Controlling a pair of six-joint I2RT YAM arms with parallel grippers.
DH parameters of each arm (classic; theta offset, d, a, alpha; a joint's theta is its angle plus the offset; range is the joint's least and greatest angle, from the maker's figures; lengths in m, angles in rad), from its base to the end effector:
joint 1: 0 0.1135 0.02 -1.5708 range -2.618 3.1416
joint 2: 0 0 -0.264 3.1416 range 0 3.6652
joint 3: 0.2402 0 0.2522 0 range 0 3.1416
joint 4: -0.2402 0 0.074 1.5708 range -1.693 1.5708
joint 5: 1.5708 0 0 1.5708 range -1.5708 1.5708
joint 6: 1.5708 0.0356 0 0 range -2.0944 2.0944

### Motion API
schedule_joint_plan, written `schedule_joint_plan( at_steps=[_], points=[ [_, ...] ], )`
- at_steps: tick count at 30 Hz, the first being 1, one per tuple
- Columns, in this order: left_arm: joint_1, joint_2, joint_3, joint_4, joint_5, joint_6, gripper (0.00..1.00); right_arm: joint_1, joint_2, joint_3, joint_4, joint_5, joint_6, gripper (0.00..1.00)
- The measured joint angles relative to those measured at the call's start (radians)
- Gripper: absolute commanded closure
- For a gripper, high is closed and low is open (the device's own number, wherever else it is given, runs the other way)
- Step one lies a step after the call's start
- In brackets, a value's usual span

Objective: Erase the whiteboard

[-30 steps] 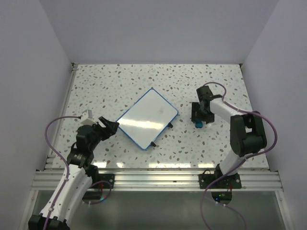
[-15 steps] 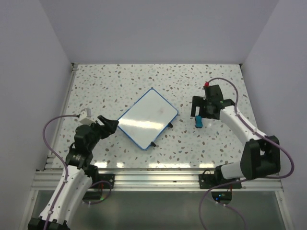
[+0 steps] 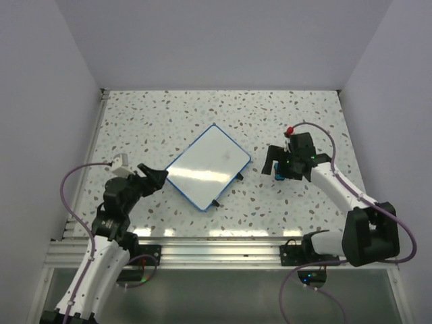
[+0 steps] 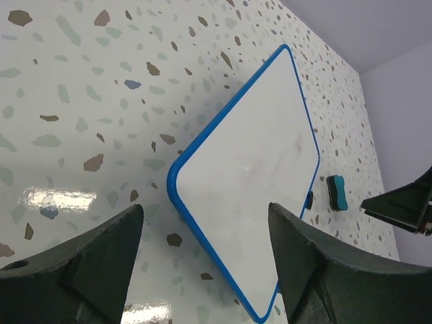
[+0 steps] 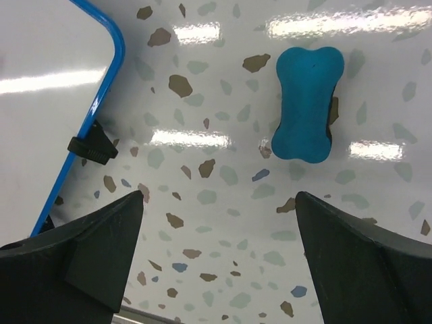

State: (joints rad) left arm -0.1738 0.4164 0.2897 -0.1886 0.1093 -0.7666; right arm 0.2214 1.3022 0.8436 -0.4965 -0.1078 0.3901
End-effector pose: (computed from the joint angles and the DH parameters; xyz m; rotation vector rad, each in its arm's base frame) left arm 0.1305 -0.0268 0.2149 -0.4960 1.8896 -0.7370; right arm 0.2522 0.0607 0.2241 0.1720 2.5550 0.3768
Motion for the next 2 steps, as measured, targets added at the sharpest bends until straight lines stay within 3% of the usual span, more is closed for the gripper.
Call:
schedule_joint_plan(
  at_steps=[2],
  points=[
    [0.000,-0.010,-0.004,0.003,0.017,-0.001,0.20,0.000,-0.010,-0.034,0.027,-0.040,0.001,0.01]
  ],
)
